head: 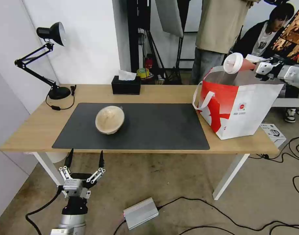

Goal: Pick up the trash from the table and place it into the takeout bag.

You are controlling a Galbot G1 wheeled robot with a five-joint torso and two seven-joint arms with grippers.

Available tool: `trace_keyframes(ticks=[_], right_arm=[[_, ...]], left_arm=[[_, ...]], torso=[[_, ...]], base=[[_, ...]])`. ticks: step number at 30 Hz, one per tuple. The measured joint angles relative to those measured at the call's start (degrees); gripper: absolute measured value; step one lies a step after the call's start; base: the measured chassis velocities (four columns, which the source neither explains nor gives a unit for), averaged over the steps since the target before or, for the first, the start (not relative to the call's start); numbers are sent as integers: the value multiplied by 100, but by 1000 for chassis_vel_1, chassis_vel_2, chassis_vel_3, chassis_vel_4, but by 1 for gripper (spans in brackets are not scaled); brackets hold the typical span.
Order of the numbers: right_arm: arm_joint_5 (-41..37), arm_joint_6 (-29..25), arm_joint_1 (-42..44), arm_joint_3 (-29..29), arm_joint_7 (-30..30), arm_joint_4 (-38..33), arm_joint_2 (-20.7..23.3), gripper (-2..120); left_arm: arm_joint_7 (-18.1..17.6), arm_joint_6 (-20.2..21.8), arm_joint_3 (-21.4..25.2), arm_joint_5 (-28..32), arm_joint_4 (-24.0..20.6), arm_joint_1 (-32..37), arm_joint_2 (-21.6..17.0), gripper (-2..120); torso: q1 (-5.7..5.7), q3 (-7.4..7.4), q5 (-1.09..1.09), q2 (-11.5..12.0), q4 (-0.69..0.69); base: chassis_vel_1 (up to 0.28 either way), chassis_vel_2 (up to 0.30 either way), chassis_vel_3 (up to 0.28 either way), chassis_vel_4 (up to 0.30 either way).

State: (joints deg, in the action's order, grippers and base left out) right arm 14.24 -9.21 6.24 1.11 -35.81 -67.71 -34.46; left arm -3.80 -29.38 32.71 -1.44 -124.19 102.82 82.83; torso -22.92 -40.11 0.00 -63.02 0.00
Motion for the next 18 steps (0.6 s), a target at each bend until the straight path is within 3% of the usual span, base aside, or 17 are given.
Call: trace_keyframes(ticks=[18], right_arm=[[533,-303,-421,-135,131,854,-494,3]], left_arm=[[-3,-11,5,32,57,-22,-23,100]], torso=[[0,0,-1,0,0]], base=[[0,0,0,0]])
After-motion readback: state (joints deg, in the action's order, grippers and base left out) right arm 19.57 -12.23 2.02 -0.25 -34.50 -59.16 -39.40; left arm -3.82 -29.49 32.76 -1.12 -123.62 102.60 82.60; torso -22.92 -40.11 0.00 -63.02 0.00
